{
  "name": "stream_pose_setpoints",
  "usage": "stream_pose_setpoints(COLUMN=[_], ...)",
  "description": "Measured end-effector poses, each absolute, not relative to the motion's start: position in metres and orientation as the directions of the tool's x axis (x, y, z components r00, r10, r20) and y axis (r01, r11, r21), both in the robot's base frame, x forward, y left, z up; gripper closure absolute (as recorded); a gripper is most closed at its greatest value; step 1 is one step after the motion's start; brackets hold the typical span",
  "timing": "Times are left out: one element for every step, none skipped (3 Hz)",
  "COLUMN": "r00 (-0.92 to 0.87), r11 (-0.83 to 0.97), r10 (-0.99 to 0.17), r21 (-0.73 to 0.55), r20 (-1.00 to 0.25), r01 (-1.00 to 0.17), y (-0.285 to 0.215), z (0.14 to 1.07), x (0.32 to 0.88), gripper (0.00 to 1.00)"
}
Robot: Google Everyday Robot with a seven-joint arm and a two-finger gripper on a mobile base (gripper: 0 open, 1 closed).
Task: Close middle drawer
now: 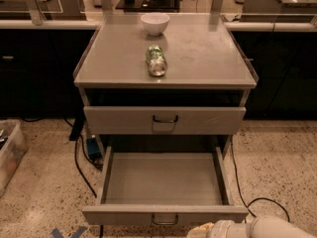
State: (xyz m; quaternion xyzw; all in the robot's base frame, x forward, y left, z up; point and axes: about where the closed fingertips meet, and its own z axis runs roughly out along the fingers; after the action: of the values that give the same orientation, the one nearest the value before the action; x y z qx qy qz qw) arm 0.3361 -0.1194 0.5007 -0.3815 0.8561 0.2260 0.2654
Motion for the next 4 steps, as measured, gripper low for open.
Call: stream_pose_setpoints(r00=[-0.548, -0.549, -0.568, -0.588], r11=[0.540, 0.540, 0.564, 0.604], r10=[-0.524, -0.522, -0.518, -0.494], r21=[0.242, 0.245, 0.244, 0.234], r20=[-0.653, -0.653, -0.640, -0.641], r01=[-0.806, -0.805, -0.789, -0.762], y=[-0.097, -0.097, -0.100, -0.093], z=[0.470, 0.469, 0.462, 0.441], x=[0.338, 0.338, 0.335, 0.346], gripper=[1.00, 1.00, 1.00, 1.00])
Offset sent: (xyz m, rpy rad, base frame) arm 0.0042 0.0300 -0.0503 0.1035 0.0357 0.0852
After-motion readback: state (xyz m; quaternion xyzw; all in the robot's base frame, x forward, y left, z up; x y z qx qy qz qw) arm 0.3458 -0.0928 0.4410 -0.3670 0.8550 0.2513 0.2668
